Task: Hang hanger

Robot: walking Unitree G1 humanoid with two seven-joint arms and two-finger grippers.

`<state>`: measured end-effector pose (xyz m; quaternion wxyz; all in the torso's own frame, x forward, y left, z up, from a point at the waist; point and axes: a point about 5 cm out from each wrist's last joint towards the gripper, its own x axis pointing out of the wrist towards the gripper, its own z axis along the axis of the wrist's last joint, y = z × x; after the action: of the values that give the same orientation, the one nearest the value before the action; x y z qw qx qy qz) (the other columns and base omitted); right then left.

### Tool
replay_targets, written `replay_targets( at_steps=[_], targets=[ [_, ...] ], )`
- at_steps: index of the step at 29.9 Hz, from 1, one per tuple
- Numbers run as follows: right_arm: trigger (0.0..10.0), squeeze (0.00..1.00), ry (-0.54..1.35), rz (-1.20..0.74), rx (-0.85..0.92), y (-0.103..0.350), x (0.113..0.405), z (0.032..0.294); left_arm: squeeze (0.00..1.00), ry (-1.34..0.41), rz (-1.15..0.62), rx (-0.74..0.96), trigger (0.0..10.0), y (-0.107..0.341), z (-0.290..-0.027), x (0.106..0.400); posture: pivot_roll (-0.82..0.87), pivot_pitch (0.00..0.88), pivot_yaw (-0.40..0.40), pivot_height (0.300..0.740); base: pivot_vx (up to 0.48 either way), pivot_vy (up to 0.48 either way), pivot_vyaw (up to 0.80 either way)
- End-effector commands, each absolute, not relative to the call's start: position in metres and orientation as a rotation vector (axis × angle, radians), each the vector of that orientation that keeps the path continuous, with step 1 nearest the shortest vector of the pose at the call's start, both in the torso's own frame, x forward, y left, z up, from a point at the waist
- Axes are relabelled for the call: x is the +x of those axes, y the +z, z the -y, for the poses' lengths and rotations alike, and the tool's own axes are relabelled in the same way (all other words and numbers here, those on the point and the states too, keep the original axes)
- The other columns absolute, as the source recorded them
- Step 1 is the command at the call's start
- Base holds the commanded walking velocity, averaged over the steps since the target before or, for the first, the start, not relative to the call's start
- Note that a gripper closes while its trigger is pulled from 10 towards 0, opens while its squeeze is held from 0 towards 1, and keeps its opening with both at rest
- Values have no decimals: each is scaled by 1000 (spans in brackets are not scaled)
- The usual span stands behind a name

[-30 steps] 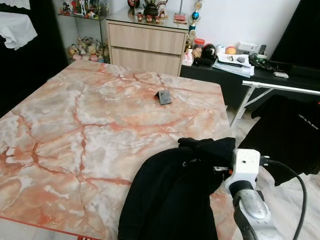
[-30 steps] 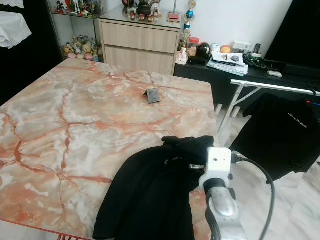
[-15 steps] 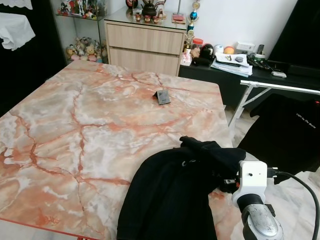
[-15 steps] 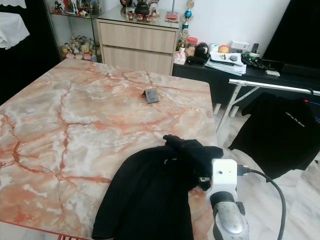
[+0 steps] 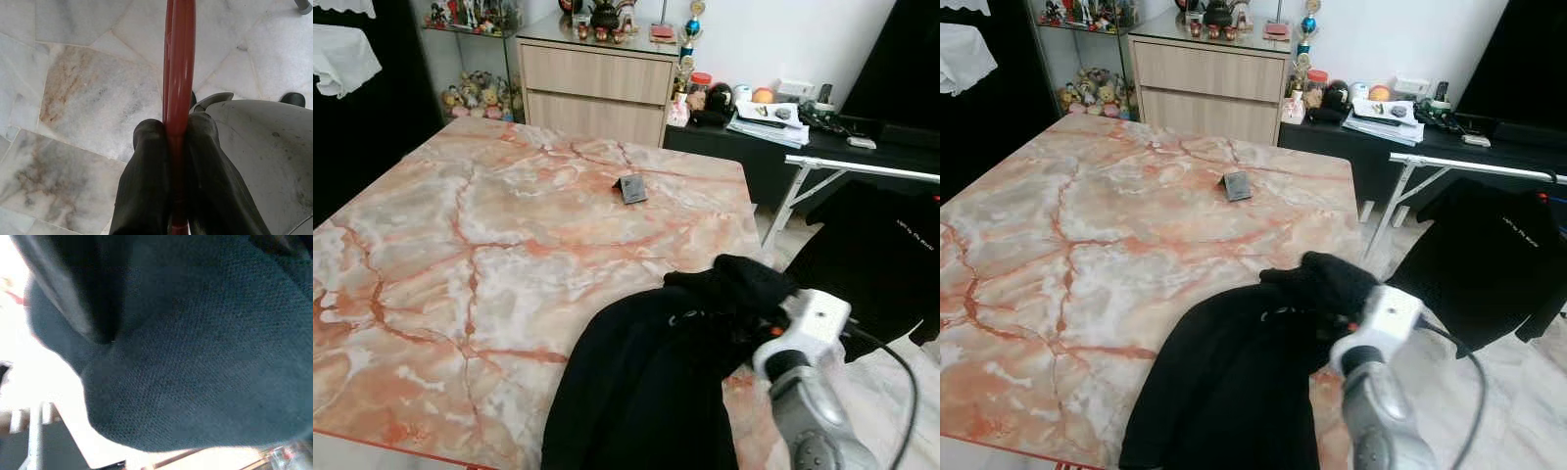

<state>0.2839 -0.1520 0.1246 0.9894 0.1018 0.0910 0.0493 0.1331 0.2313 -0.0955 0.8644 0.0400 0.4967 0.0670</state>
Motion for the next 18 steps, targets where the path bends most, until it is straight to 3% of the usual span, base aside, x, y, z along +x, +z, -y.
replay_targets(
  at_steps=[1, 5, 8, 12, 18],
  targets=[
    [10000, 1000, 106, -111, -21, 134, 286, 158, 0, 99, -1102, 61, 10000, -103, -220, 120, 66, 48, -85, 740, 0, 0, 0],
    [10000, 1000, 93, -21, -129, 148, 295, 162, 0, 101, -1100, 60, 10000, -103, -220, 120, 66, 57, -87, 740, 0, 0, 0],
    [10000, 1000, 114, 91, -404, 166, 303, 161, 0, 105, -1098, 55, 10000, -103, -219, 121, 68, 61, -90, 740, 0, 0, 0],
    [10000, 1000, 163, 83, -602, 160, 303, 157, 0, 107, -1098, 52, 10000, -103, -219, 121, 70, 66, -93, 740, 0, 0, 0],
    [10000, 1000, 182, 98, -684, 157, 302, 158, 0, 110, -1099, 50, 10000, -103, -219, 120, 68, 72, -90, 740, 0, 0, 0]
  ],
)
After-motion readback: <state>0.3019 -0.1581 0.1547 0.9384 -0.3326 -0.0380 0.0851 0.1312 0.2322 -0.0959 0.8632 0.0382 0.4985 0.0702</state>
